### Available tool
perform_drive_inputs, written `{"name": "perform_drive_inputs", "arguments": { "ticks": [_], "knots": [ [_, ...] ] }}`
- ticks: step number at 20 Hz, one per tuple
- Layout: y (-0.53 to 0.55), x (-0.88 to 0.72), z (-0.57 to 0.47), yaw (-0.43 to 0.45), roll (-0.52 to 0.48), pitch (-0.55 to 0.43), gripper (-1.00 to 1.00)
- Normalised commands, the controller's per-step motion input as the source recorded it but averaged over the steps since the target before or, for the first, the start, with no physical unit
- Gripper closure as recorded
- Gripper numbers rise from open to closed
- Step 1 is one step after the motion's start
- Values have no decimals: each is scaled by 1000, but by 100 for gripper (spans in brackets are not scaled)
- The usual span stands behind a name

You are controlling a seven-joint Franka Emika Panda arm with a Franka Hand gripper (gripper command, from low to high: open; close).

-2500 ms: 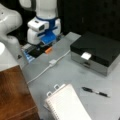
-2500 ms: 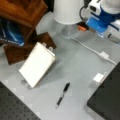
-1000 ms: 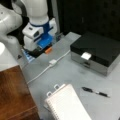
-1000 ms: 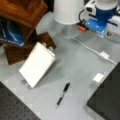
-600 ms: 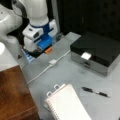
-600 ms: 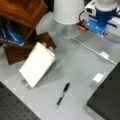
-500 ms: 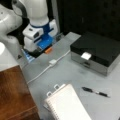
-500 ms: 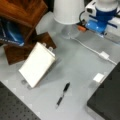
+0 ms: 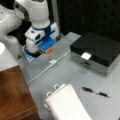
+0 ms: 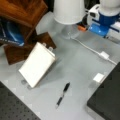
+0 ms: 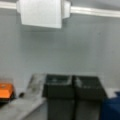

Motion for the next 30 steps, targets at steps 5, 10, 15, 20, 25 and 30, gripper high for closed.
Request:
{"name": "perform_drive_inputs", "arguments": {
  "ticks": [5,10,15,20,25,30],
  "knots": [
    [111,-127,-291,-108,74,-177,100],
    [128,-148,-314,-118,94,-164,100],
    [170,-162,-382,-134,101,-212,100],
    [153,-215,-374,-126,122,-234,100],
    [146,-280,-241,-121,140,-200,100],
    [101,-275,-302,-101,147,-224,100]
  ]
}}
